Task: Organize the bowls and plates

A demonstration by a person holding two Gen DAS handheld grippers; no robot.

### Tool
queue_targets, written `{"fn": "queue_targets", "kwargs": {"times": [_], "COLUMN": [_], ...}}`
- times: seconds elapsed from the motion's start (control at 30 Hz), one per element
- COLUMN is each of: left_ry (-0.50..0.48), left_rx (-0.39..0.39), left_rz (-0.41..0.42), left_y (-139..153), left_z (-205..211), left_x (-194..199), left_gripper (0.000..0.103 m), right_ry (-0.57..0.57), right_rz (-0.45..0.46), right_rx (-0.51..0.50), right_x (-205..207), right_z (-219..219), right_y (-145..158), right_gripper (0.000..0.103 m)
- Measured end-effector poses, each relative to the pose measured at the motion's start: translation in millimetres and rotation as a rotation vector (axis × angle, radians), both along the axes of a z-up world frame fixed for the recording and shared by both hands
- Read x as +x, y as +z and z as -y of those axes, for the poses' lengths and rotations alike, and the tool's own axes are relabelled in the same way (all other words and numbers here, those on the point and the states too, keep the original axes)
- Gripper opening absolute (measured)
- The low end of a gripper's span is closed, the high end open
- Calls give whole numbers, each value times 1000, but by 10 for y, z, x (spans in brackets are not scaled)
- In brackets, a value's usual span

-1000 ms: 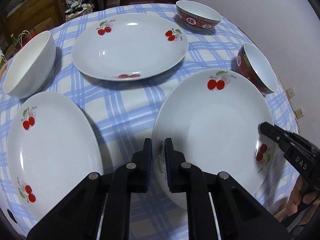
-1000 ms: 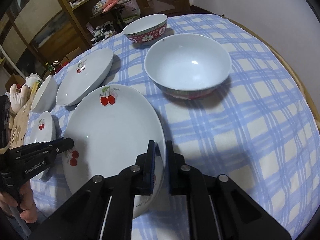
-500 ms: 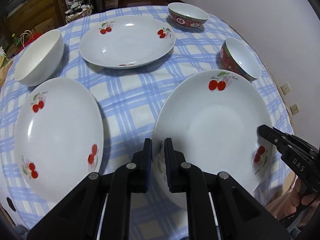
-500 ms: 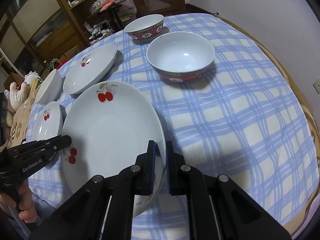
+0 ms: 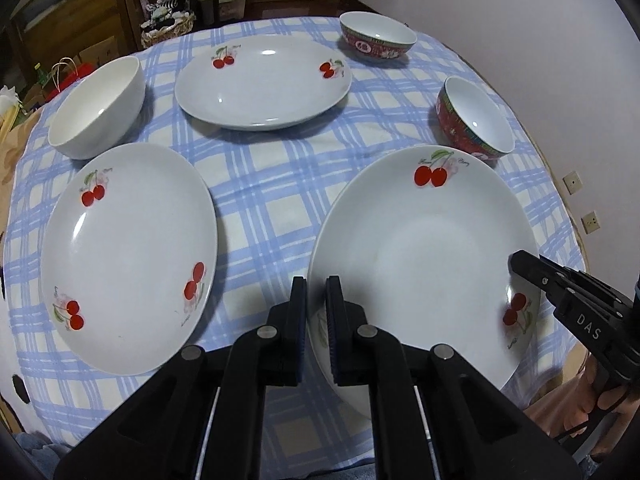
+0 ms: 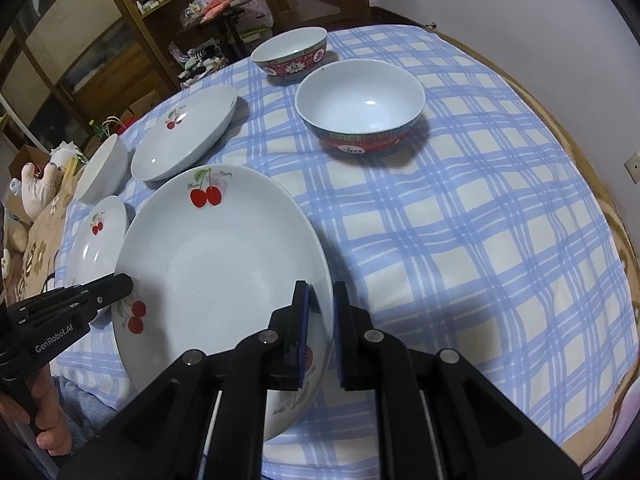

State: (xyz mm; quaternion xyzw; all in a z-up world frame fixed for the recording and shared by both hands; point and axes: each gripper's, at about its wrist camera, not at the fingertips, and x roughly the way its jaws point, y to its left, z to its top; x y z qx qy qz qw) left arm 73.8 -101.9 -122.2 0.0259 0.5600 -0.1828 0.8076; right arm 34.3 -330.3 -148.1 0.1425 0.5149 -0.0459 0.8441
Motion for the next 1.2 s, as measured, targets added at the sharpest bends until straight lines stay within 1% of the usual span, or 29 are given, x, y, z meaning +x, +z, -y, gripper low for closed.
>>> {"fn": "queue_targets", "kwargs": {"times": [0.2,0.3,0.37,0.53,0.7,0.83,0.9,1.1,1.13,1.17,1.2], "left_ry": [2,-3,-1,2,-5,-18,-27,-51,-55,-55,-50], "left_rx": [13,34,33,37,38,65,56,87,91,91,89], "left_rz": [-37,-31,-36,-90,-106,-94,-95,-44,-35,-28,-19], "left_y": [-127,-160,-176,-292,-299,-280,-246,-52,-15,29,79], "left_z": [36,83,94,88,78,94,91,17,-5,-28,-55], "left_x": [54,81,104,150,185,191,200,203,208,221,236], "left_gripper": [9,9,9,9,9,11,12,16,17,18,19], "right_ry": [-12,-17,-17,-22,-36,-29,-30,-33,-33,-39,-47], "right_rz": [-54,-71,-80,-107,-89,-84,-79,-34,-28,-21,-13], "right_rx": [16,25,24,27,25,17,15,14,7,-18,-41], "right_x": [71,110,126,160,173,154,145,111,105,102,96], "right_z": [35,48,49,49,77,61,63,81,73,56,38], "right_y": [-141,-201,-226,-294,-252,-230,-219,-116,-95,-64,-33], "right_gripper": [13,13,13,13,14,14,14,14,17,25,30]}}
